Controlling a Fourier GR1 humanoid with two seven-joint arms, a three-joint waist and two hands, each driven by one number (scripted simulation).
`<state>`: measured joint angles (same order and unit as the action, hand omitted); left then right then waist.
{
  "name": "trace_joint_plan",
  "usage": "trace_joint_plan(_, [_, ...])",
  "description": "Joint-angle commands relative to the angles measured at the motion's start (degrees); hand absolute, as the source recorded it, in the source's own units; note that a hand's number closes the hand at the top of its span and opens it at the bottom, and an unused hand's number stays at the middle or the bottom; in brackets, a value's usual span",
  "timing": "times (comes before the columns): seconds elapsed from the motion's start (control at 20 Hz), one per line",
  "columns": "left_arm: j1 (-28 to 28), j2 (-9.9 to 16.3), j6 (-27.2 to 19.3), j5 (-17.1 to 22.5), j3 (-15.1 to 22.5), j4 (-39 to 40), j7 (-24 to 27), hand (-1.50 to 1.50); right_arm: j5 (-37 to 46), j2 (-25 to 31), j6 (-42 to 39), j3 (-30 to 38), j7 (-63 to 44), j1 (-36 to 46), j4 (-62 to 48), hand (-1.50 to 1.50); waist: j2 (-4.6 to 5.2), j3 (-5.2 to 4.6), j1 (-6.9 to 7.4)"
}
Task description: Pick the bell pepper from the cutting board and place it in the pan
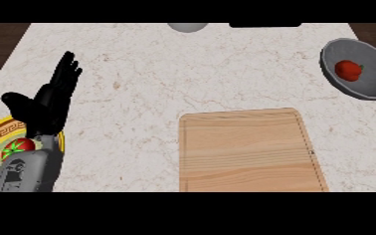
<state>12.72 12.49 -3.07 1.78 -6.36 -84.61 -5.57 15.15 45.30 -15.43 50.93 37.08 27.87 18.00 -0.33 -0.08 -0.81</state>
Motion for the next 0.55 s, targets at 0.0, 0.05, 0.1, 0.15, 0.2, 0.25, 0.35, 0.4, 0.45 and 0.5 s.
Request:
trace_joint_plan(0.0, [-2.84, 0.49, 0.0, 0.16, -0.67, -3.05, -0.66, 0.0, -3.76, -0.05, -5.84, 0.78, 0.38, -7.04, 5.45, -1.5, -0.36, -0.13, -0.68])
trace_joint_plan(0.05, [-1.44, -0.42, -1.15, -0.35, -0.14, -3.34, -1.64, 0.0, -4.46, -1.89, -5.47, 0.72, 0.94, -9.28, 7.4, -1.5, -0.29, -0.12, -0.73])
trace_joint_plan(0.1, [-1.3, -1.94, -3.06, -2.03, 1.5, -4.19, -2.74, 0.0, -4.77, 0.36, -6.85, 0.99, -0.68, -9.41, 9.26, -1.5, -0.46, -0.18, -1.17])
trace_joint_plan(0.15, [-2.62, -0.19, -0.75, -0.6, 0.35, -4.79, -2.49, 0.0, -6.22, -0.56, -8.32, 0.96, -3.91, -9.58, 12.09, -1.5, -0.4, -0.19, -0.79])
trace_joint_plan(0.2, [-2.35, -2.05, -2.76, -2.38, 1.51, -3.05, -0.96, 0.0, -5.84, -0.35, -10.38, 0.54, -3.6, -11.86, 13.2, -1.5, -0.5, -0.26, -1.57])
trace_joint_plan(0.25, [-5.19, -1.17, -1.09, -0.68, 0.36, -4.8, -0.45, 0.0, -7.03, -3.65, -9.42, 0.93, -2.97, -14.86, 16.04, -1.5, -0.39, -0.2, -0.92])
trace_joint_plan(0.35, [-2.7, -0.55, -1.01, -0.79, 0.47, -4.95, -2.87, 0.0, -7.67, -4.65, -8.8, 0.03, -8.61, -14.47, 23.14, -1.5, -0.41, -0.26, -0.96])
trace_joint_plan(0.4, [-2.4, -0.1, 0.4, 0.14, -1.41, 0.4, 2.83, 0.0, -7.88, -7.48, -8.29, -0.49, -9.0, -16.91, 26.19, -1.5, -0.15, -0.23, -1.03])
trace_joint_plan(0.45, [-4.36, -2.49, -0.69, -1.54, 1.18, -0.57, 3.41, 0.0, -9.66, -7.51, -8.4, 0.98, -9.88, -19.58, 29.99, -1.5, -0.1, -0.16, -0.79])
trace_joint_plan(0.5, [0.81, -1.24, -1.95, -1.77, 0.64, -1.96, -2.16, 0.0, -9.44, -9.04, -8.08, 0.07, -12.51, -20.37, 33.64, -1.5, -0.11, -0.15, -0.86])
